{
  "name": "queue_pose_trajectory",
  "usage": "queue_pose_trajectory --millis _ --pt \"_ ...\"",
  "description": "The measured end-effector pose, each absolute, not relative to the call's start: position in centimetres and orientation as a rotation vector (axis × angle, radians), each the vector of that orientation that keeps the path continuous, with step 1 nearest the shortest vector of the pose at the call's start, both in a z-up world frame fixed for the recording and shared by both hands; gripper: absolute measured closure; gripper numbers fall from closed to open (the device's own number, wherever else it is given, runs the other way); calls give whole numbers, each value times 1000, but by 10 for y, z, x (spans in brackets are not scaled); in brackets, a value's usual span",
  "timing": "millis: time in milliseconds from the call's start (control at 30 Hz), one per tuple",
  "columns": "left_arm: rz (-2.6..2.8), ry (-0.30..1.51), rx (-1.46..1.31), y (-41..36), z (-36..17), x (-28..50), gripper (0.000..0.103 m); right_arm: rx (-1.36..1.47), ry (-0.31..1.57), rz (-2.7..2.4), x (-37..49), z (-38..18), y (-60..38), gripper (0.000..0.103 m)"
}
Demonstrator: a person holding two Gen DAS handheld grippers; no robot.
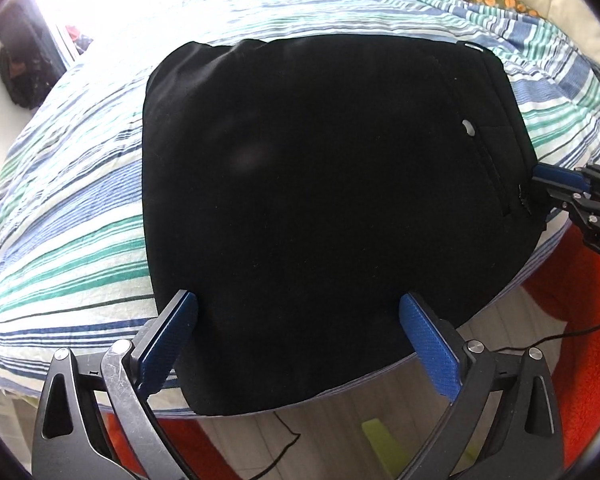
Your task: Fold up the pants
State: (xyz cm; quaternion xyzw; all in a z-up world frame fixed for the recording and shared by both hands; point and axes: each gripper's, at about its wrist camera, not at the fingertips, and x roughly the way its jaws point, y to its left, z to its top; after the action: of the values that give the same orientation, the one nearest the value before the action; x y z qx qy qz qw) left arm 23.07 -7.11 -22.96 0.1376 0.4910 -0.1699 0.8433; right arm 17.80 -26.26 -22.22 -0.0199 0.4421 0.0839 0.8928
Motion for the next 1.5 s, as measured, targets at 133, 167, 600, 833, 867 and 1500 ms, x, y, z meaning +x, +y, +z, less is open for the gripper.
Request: queue_pose_trajectory --millis 133,167,600,833,867,1500 --pt "-361 1046 287 -71 -232 236 2 -52 923 167 180 -222 -261 78" --pt "-362 1047 287 -71 -232 237 2 -60 925 164 180 -223 -261 78" --pt "-387 1089 294 -77 -236 248 1 -88 980 134 187 -221 -254 78" --pt "-396 1141 310 -80 -236 260 1 -109 986 121 189 -221 -248 78" --pt "-397 1149 313 -81 -236 261 1 -111 990 119 190 -220 -247 78" --pt "-407 1134 304 -81 -240 267 1 -166 1048 91 202 -217 -232 76"
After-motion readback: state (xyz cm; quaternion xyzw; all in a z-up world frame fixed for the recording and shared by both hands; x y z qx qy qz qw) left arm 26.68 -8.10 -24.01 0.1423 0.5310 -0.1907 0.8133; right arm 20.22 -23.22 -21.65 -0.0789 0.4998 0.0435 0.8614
